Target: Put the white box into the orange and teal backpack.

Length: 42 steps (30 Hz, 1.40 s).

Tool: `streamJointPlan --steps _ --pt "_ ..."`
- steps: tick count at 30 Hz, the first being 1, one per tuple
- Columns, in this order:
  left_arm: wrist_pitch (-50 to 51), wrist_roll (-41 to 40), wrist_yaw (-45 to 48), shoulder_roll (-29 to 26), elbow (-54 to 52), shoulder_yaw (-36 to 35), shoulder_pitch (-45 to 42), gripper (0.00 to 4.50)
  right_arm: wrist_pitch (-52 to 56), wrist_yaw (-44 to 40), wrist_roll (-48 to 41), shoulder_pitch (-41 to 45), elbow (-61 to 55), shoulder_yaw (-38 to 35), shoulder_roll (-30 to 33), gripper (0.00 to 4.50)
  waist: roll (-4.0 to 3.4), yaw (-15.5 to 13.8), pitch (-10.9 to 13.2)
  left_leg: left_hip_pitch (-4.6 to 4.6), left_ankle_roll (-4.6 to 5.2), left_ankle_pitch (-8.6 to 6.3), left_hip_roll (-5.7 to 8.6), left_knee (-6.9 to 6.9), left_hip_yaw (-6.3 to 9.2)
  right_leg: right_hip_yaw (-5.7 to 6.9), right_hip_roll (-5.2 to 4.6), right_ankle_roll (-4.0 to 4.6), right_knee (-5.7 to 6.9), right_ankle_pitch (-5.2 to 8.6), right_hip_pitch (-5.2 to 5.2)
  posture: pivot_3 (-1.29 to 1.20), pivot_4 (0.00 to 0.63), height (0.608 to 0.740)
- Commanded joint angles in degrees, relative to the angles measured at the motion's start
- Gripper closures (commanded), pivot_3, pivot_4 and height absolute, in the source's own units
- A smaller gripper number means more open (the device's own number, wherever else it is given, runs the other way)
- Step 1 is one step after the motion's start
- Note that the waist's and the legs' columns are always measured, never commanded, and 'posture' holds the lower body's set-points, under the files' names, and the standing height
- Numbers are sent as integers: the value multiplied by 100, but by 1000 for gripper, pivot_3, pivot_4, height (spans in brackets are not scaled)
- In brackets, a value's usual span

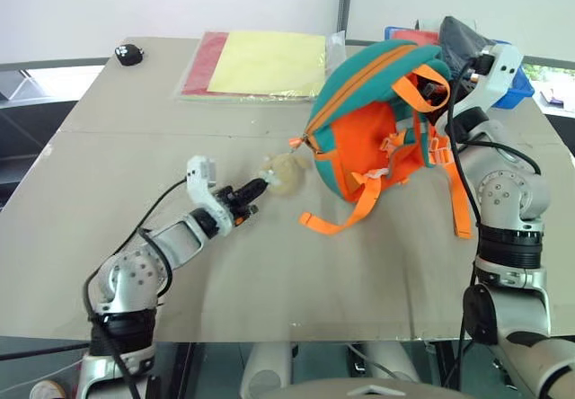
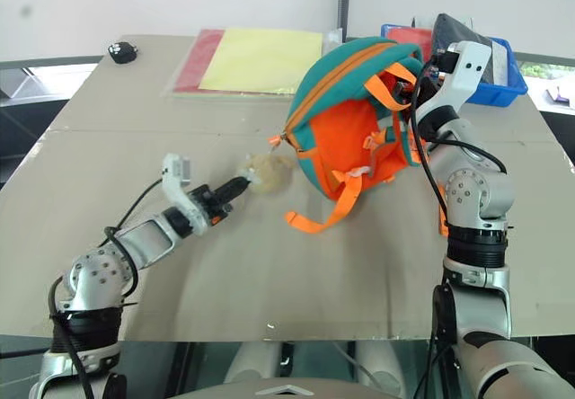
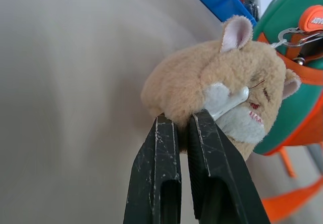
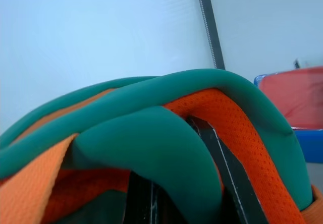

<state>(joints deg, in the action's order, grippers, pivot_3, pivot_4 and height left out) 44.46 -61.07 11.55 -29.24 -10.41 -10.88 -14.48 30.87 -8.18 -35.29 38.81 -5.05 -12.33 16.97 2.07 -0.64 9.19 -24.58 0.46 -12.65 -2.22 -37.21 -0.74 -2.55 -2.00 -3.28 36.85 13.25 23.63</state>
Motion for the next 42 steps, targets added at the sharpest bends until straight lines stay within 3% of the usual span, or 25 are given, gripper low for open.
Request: streamJointPlan --steps 1,2,4,7,8,9,10,12,13,14,15,16,17,22,28,36,42 --pt "-582 750 539 -89 -230 114 -215 4424 -128 -382 91 -85 -589 11 299 4500 -2 8 1 0 0 0 0 4 -3 -2 0 0 -1 0 2 0 150 740" --pt "-654 838 672 -88 -233 119 -306 4424 -72 -613 89 -191 -676 105 420 4500 -2 16 1 0 0 0 0 6 -3 -2 0 0 -2 0 2 0 150 740" --pt "-852 947 1095 -117 -260 72 -418 4500 -36 -915 113 -418 -829 186 602 3794 -4 28 2 -3 0 -1 -1 9 -4 -1 0 -1 -6 1 4 0 150 740" --pt "-1182 1295 1951 -419 -371 148 -263 3553 162 -1591 -25 -907 -1237 266 1134 2690 -4 43 3 -8 0 -1 -2 11 -4 0 0 -1 -13 1 6 0 150 740" --pt "-1342 1581 2158 -584 -370 254 -174 2998 291 -1856 -181 -1072 -1396 247 1327 2151 -4 53 3 -9 0 -2 -2 12 -4 0 0 -1 -15 2 6 0 150 740" --pt "-1435 1748 2323 -708 -391 300 -76 2812 455 -2089 -329 -1241 -1561 207 1545 1978 -5 67 3 -7 0 -2 -3 12 -7 -2 -1 -1 -15 2 5 0 150 740" --pt "-1478 1837 2455 -800 -417 296 24 2152 654 -2340 -541 -1429 -1735 143 1775 1329 -6 76 3 -5 0 -2 -3 13 -8 -3 -1 -1 -15 2 5 0 150 740" --pt "-1620 1985 2742 -971 -536 216 307 1983 944 -2686 -885 -1806 -1962 -152 2178 1078 -6 106 3 -2 1 -2 -4 12 -9 -4 -1 -1 -13 2 4 0 150 740" --pt "-1625 1975 2835 -1001 -592 143 418 1347 1062 -2803 -1057 -1943 -2013 -290 2327 520 -5 114 3 -2 1 -2 -5 12 -8 -3 -1 0 -12 3 4 0 150 740" --pt "-1634 1946 2907 -1026 -654 54 533 1029 1154 -2944 -1215 -2094 -2053 -417 2494 145 -5 121 3 1 1 -3 -7 13 -8 -3 -2 0 -13 3 0 0 150 740" --pt "-1645 1908 2982 -1049 -715 -41 647 620 1188 -3093 -1294 -2249 -2080 -524 2656 0 -5 122 3 1 1 -3 -9 13 -9 -4 -2 3 -13 5 0 0 150 740" --pt "-1672 1894 3082 -1091 -780 -120 777 59 1170 -3222 -1293 -2398 -2082 -626 2797 0 -5 123 4 2 1 -3 -9 11 -9 -4 -2 8 -12 8 0 0 150 740" --pt "-1675 1876 3190 -1142 -854 -198 927 19 1169 -3331 -1307 -2540 -2061 -743 2921 0 -5 129 4 2 1 -3 -11 10 -9 -3 -1 12 -13 10 0 0 150 740" --pt "-1746 1988 3491 -1309 -1234 -582 1827 19 1015 -3938 -1332 -3307 -1865 -1400 3336 0 -3 132 2 19 2 -3 -13 9 -22 -14 -1 21 -12 16 -5 0 150 740" --pt "-1844 2146 3388 -1141 -1349 -594 2060 19 899 -3748 -1327 -3404 -1871 -1590 3118 0 -1 126 1 28 2 -2 -14 4 -30 -20 -1 20 -8 15 -11 0 150 740" --pt "-1981 2335 3398 -1056 -1529 -755 2704 19 -94 -4700 -364 -4914 -1542 -1847 3302 0 2 91 -1 27 5 -6 -13 10 -33 -22 0 10 -13 12 -13 0 150 740" --pt "-1866 2223 3285 -1032 -1484 -1111 2930 19 -774 -5040 307 -5081 -676 -1646 3436 0 2 127 -2 54 6 -5 -14 7 -47 -37 -1 17 -10 18 -21 0 150 740"
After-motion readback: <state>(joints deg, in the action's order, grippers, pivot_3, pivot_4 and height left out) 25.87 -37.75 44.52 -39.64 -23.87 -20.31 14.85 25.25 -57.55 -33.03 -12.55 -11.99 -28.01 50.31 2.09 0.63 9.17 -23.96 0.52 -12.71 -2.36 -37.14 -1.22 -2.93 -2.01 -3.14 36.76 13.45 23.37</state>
